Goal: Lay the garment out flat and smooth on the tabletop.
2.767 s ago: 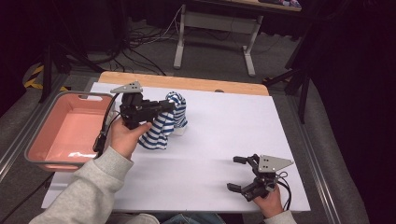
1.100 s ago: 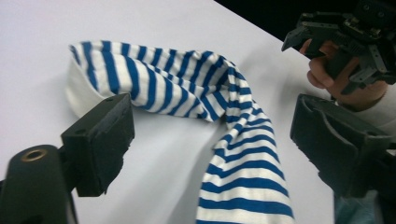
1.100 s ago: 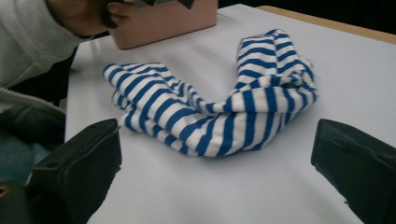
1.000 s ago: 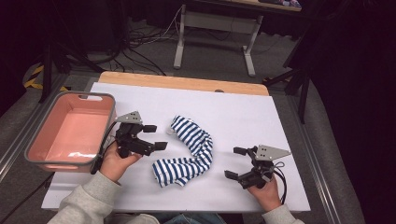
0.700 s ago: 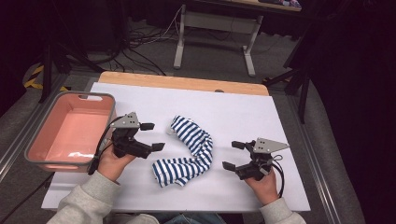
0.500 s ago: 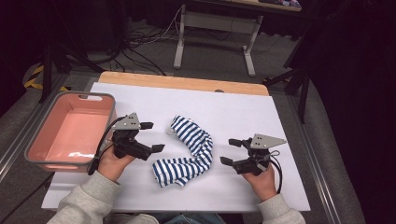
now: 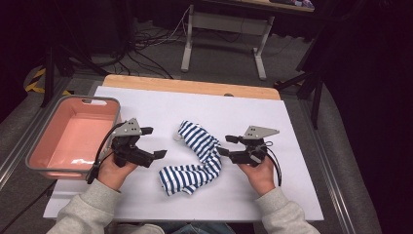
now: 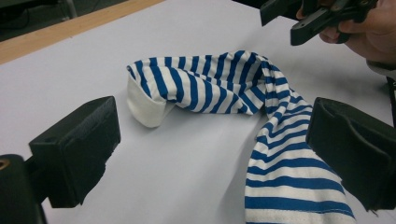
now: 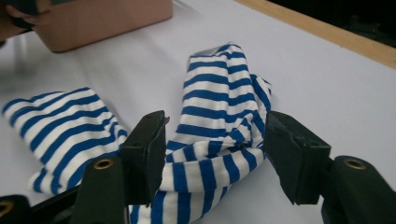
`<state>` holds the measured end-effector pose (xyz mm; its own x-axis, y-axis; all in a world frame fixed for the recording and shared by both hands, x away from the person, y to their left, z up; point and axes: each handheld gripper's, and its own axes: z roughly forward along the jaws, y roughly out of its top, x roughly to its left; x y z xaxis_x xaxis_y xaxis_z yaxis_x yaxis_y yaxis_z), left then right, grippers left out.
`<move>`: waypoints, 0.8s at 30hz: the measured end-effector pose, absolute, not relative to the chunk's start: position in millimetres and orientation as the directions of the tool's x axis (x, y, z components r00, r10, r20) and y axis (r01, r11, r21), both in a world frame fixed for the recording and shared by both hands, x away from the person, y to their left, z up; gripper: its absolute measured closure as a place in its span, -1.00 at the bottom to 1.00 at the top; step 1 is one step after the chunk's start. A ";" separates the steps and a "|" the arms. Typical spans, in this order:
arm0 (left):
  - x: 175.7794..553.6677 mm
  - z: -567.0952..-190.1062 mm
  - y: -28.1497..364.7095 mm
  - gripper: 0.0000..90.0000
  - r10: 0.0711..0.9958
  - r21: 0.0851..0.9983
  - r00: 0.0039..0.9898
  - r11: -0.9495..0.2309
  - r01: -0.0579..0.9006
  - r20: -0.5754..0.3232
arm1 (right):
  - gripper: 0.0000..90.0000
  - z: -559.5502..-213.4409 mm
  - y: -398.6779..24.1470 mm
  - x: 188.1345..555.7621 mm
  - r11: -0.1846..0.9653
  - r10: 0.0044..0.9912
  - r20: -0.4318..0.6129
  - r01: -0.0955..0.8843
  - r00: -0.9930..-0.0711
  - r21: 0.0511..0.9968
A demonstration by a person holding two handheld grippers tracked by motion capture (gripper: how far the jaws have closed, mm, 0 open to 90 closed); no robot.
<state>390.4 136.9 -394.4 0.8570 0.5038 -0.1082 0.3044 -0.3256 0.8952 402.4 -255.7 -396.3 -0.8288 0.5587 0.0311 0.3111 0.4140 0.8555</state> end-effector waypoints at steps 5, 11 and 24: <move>388.7 -394.9 138.4 -0.89 0.518 0.896 0.851 -0.335 0.291 -0.083 | -0.10 -400.6 -244.6 415.6 0.433 0.574 0.046 0.350 -0.818 0.830; 386.4 -395.9 135.7 -0.84 0.523 0.883 0.848 -0.358 0.304 -0.080 | 0.09 -409.6 -234.9 428.6 0.456 0.589 0.058 0.391 -0.806 0.799; 385.4 -397.1 132.9 -0.42 0.472 0.878 0.878 -0.381 0.289 -0.084 | 0.92 -416.2 -223.5 429.9 0.498 0.583 0.087 0.439 -0.808 0.748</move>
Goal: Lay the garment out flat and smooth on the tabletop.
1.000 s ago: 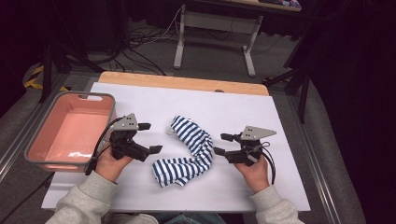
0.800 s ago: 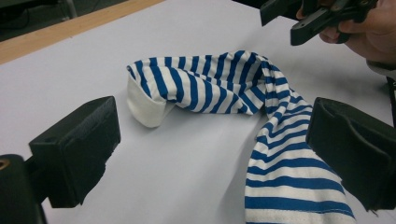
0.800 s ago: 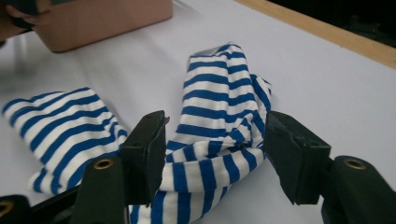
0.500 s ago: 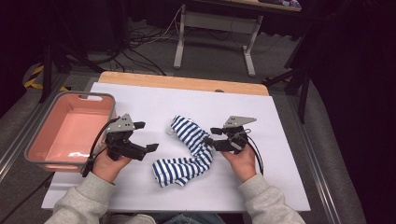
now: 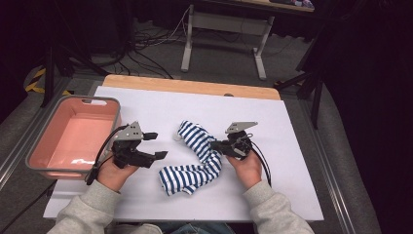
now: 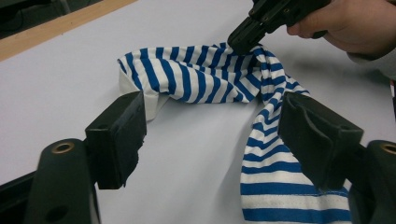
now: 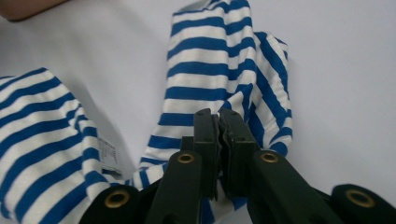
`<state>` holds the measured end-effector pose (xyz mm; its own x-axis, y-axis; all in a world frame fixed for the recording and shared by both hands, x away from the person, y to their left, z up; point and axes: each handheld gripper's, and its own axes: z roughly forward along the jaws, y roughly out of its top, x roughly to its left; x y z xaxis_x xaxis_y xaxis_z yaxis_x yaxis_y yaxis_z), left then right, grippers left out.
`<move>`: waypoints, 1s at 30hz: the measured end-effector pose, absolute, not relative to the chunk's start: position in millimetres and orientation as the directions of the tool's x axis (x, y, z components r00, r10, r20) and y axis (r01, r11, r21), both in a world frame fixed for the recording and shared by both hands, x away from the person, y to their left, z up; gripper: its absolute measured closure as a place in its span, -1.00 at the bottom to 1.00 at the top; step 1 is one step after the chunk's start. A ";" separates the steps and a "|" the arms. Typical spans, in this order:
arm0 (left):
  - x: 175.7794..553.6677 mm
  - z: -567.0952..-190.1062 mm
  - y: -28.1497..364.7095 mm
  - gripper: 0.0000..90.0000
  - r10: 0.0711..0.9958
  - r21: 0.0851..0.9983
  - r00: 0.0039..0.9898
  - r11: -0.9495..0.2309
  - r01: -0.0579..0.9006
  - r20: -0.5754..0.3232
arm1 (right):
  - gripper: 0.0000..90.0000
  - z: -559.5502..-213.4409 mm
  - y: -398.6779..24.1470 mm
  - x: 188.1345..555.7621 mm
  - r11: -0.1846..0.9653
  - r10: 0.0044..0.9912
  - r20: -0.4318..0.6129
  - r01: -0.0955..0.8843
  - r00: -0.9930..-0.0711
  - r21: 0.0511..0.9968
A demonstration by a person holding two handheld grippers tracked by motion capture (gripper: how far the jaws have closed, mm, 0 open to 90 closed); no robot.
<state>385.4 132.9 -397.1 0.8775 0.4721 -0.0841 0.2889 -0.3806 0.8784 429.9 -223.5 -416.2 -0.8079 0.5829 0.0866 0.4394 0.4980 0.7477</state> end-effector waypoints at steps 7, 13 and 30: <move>387.8 -398.6 131.6 -0.33 0.477 0.871 0.872 -0.375 0.318 -0.113 | 0.92 -403.9 -212.6 398.6 0.488 0.515 0.065 0.355 -0.855 0.797; 390.0 -400.8 127.1 -0.30 0.486 0.862 0.864 -0.376 0.340 -0.129 | 0.92 -410.7 -198.9 376.9 0.538 0.434 0.073 0.323 -0.898 0.779; 402.5 -414.3 121.9 -0.22 0.537 0.804 0.824 -0.401 0.438 -0.181 | 0.82 -427.3 -191.1 363.0 0.618 0.351 0.118 0.325 -0.929 0.716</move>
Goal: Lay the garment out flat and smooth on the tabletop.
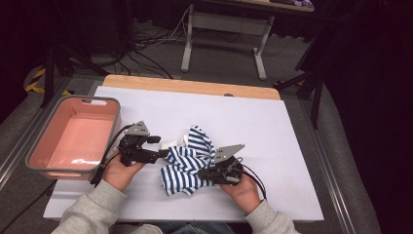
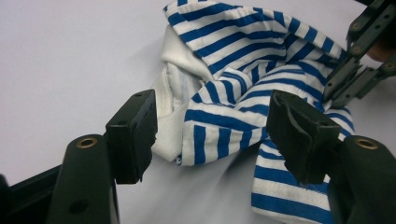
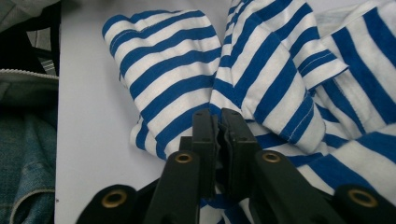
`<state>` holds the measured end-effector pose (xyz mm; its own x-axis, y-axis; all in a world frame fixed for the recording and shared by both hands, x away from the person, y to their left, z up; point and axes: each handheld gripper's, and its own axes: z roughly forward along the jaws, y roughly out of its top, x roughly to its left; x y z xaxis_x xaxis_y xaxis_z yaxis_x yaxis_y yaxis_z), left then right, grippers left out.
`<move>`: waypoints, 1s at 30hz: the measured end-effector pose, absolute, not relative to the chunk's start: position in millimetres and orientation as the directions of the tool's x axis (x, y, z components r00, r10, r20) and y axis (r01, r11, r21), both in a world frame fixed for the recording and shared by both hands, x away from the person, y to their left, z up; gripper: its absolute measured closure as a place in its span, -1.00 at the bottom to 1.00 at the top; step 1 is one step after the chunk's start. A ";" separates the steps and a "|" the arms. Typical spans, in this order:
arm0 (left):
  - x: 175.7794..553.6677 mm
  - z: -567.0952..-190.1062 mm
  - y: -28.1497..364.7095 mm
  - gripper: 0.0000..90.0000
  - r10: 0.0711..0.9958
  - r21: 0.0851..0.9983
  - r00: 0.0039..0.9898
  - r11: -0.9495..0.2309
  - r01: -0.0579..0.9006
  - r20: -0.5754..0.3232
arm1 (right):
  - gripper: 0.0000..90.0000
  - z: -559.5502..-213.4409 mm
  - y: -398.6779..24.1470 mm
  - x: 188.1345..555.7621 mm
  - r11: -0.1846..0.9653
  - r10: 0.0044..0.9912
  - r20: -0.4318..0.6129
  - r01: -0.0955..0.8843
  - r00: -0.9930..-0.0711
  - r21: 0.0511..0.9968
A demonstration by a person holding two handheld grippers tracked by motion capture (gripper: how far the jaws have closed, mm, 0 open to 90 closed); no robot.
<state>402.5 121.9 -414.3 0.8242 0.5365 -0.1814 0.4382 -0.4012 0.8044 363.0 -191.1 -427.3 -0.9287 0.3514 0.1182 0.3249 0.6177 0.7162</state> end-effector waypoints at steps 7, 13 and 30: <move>405.8 -417.8 119.8 -0.23 0.554 0.791 0.812 -0.409 0.455 -0.181 | 0.40 -407.6 -198.1 366.9 0.567 0.397 0.064 0.300 -0.915 0.767; 404.1 -416.7 121.9 -0.31 0.567 0.796 0.805 -0.401 0.454 -0.174 | 0.05 -394.2 -207.4 377.0 0.516 0.439 0.032 0.282 -0.898 0.809; 407.0 -424.3 121.4 -0.40 0.575 0.765 0.798 -0.427 0.482 -0.182 | -0.15 -405.3 -223.9 433.7 0.497 0.532 0.062 0.371 -0.845 0.785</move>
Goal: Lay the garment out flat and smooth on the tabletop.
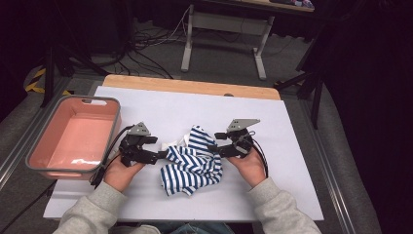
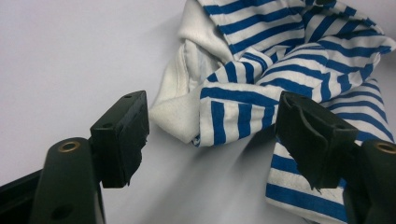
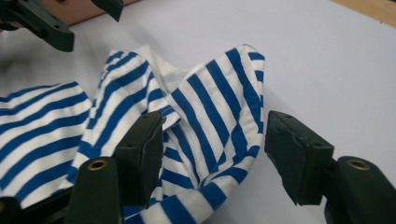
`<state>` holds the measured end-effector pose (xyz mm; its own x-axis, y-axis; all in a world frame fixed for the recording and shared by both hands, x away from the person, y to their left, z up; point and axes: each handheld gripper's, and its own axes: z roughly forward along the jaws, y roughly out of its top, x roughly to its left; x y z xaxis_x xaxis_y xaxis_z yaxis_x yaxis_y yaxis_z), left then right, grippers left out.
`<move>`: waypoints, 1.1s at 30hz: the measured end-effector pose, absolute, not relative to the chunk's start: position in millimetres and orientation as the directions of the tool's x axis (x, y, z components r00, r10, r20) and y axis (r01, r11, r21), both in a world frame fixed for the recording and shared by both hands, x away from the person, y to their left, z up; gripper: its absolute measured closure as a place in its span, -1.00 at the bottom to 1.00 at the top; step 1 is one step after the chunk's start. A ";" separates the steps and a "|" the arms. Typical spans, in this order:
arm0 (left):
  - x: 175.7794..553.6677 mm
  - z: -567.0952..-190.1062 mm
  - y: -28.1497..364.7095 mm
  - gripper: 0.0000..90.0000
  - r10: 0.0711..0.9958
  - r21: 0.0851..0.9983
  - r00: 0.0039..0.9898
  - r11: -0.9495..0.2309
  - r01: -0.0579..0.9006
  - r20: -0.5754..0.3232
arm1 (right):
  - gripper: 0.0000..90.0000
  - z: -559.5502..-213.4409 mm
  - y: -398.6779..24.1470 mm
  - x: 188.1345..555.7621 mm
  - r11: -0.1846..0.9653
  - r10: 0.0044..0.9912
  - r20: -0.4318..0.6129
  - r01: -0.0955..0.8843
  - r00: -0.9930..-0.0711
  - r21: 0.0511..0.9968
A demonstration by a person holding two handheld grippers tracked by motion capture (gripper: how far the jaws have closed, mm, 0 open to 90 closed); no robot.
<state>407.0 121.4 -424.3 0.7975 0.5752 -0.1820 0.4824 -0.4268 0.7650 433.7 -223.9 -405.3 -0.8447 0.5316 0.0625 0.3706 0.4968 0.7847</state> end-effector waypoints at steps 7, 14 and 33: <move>410.6 -430.9 117.6 -0.27 0.564 0.725 0.796 -0.452 0.519 -0.218 | 0.11 -417.5 -219.6 443.9 0.531 0.541 0.059 0.396 -0.839 0.749; 416.5 -437.8 112.2 -0.01 0.533 0.699 0.803 -0.466 0.542 -0.267 | 0.76 -418.6 -220.6 442.7 0.569 0.539 0.042 0.400 -0.841 0.718; 414.1 -419.6 105.2 0.86 0.516 0.739 0.841 -0.500 0.452 -0.165 | 0.93 -390.6 -239.5 424.9 0.517 0.554 -0.001 0.343 -0.833 0.784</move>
